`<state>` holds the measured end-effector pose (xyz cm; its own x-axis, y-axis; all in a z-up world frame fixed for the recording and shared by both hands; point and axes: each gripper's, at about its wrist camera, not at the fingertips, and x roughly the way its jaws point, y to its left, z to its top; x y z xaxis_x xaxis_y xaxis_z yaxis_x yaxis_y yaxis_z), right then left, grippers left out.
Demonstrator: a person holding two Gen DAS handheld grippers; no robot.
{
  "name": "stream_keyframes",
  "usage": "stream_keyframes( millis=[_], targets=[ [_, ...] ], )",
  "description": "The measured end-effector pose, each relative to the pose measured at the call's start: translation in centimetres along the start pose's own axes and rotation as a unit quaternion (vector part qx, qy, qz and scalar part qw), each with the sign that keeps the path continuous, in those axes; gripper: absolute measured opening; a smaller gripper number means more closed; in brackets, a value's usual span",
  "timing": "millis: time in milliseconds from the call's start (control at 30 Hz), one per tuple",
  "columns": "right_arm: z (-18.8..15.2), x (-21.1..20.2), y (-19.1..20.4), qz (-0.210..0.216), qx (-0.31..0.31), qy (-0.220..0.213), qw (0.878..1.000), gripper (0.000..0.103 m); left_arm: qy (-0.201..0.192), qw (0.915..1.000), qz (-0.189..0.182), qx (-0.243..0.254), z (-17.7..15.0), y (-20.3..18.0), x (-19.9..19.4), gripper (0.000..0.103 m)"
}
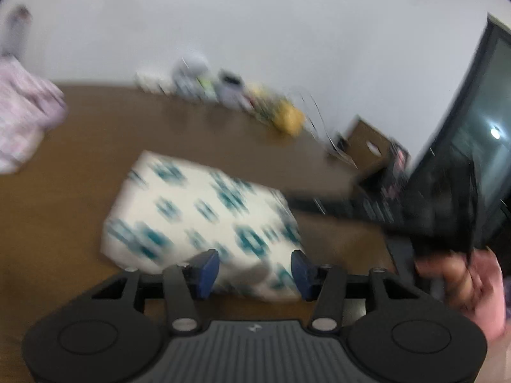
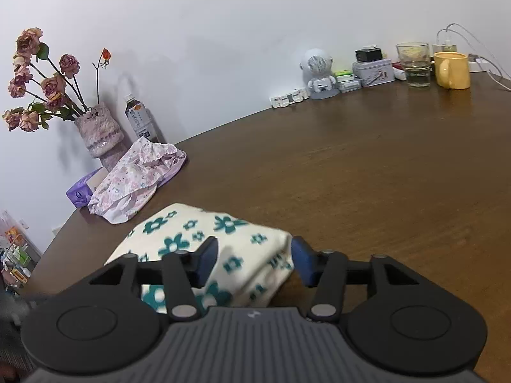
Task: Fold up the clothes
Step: 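Grasp the bundle end with the left gripper and press it flat, then grip the bundle with both grippers and lift it off the table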
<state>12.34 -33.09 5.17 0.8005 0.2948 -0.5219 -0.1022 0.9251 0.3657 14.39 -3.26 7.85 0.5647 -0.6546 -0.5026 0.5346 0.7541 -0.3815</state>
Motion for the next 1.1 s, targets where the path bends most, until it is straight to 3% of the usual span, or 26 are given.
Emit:
stream_keyframes(
  millis=[100, 167, 267, 300, 367, 467, 700, 767, 800, 833, 900, 967, 1100],
  targets=[
    [-0.8, -0.5, -0.3, 0.015, 0.015, 0.015, 1.0, 0.056, -0.034, 0.9971, 0.068, 0.0, 1.2, 1.8, -1.2, 0.061],
    [-1.2, -0.4, -0.2, 0.028, 0.023, 0.025, 0.999, 0.056, -0.025, 0.9954, 0.092, 0.007, 2.0, 3.2, -0.4, 0.064],
    [-1.6, 0.4, 0.2, 0.036, 0.033, 0.044, 0.998, 0.056, 0.007, 0.9971, 0.074, -0.011, 2.4, 5.3, 1.7, 0.057],
    [-1.8, 0.7, 0.2, 0.037, 0.037, 0.049, 0.997, 0.056, 0.016, 0.9978, 0.062, -0.018, 2.4, 5.8, 2.3, 0.04],
    [-1.4, 1.0, 0.5, 0.041, 0.018, 0.052, 0.998, 0.046, 0.024, 0.9988, 0.029, -0.03, 2.0, 6.2, 2.6, 0.022],
    [-0.8, 1.4, 0.9, 0.047, -0.012, 0.055, 0.997, 0.029, 0.024, 0.9992, 0.02, -0.025, 1.3, 6.1, 2.0, 0.022],
    [0.6, 2.4, 1.8, 0.062, -0.081, 0.061, 0.993, 0.028, 0.021, 0.9985, 0.049, 0.01, -1.0, 2.9, 0.0, 0.022],
    [1.0, 2.6, 2.1, 0.066, -0.101, 0.063, 0.991, 0.028, 0.016, 0.9979, 0.06, 0.021, -1.1, 1.9, -0.6, 0.027],
    [1.2, 2.8, 2.2, 0.068, -0.111, 0.064, 0.989, 0.03, 0.01, 0.9975, 0.065, 0.023, -1.0, 1.6, -1.1, 0.035],
    [1.4, 2.9, 2.3, 0.07, -0.121, 0.065, 0.988, 0.037, 0.002, 0.9972, 0.071, 0.024, -0.9, 1.5, -1.6, 0.041],
    [1.2, 1.8, 3.0, 0.056, -0.147, 0.05, 0.986, 0.042, -0.016, 0.996, 0.085, 0.022, -0.5, 1.6, -2.5, 0.067],
    [0.7, 0.6, 3.9, 0.036, -0.178, 0.031, 0.983, 0.057, -0.021, 0.9947, 0.099, 0.017, 0.0, 1.9, -2.6, 0.071],
    [-0.2, -0.8, 4.9, 0.015, -0.205, 0.013, 0.979, 0.07, -0.013, 0.9947, 0.102, -0.008, 1.0, 3.0, -1.8, 0.075]
  ],
)
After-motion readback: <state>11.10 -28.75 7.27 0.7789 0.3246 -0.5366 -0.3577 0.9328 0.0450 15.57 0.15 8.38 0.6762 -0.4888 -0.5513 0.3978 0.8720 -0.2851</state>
